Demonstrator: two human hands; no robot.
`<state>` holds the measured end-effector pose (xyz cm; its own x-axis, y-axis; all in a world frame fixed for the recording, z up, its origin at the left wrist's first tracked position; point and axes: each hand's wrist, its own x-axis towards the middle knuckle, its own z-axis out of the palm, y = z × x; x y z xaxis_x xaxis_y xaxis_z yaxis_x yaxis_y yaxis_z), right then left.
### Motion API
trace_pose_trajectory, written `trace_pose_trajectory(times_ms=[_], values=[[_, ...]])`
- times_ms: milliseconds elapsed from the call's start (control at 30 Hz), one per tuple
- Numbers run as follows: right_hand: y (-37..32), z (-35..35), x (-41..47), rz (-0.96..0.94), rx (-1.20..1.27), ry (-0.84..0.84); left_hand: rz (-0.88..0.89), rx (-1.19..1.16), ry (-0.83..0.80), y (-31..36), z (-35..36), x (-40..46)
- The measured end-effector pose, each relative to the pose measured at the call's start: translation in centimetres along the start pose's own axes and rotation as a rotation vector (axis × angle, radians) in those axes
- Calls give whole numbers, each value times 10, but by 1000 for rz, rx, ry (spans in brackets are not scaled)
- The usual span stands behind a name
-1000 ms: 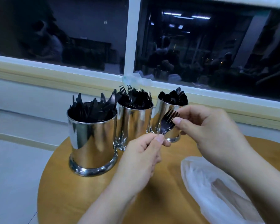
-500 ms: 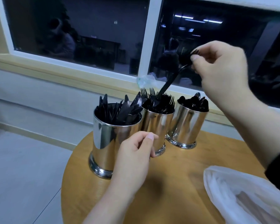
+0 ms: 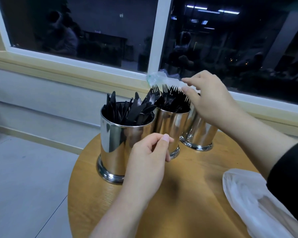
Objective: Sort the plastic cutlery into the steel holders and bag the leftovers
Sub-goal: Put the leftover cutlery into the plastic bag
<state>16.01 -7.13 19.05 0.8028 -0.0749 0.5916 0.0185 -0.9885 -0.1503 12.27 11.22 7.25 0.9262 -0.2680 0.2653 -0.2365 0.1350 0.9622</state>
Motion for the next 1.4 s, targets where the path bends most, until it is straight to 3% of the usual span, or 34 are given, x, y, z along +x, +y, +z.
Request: trace_pose_trajectory(times_ms=[100,233,333,433,533,633,733,867,967,1033,1133,1200,1300,1400], values=[[11,-16,-38,25,137,92,1,36,-11,2,7,-1],[45,-42,-115,137,123,7,41,122,-87,0,34,-15],[79,-72,-186,248,64,-18,162,326,-181,-12,63,-30],[109,-97,-261,378,-16,-43,310,562,-368,-25,96,-44],[128,-100,-322,500,-47,-222,353,767,-554,-29,130,-56],[136,-91,-359,586,11,-413,314,969,-759,-39,164,-67],[145,-77,-376,613,20,-419,236,1050,-901,-47,187,-84],[156,-70,-380,629,62,-314,316,907,-769,-50,198,-100],[162,-80,-382,591,75,-301,528,903,-582,-53,202,-104],[167,-89,-387,550,108,-327,603,1001,-627,-54,216,-106],[177,-99,-396,500,168,-340,488,1155,-871,-48,247,-112],[183,-109,-402,484,215,-341,432,1212,-944,-46,267,-118],[200,-139,-417,458,275,-285,367,1213,-903,-47,294,-128],[235,-180,-437,464,157,-72,418,1238,-796,-51,323,-133]])
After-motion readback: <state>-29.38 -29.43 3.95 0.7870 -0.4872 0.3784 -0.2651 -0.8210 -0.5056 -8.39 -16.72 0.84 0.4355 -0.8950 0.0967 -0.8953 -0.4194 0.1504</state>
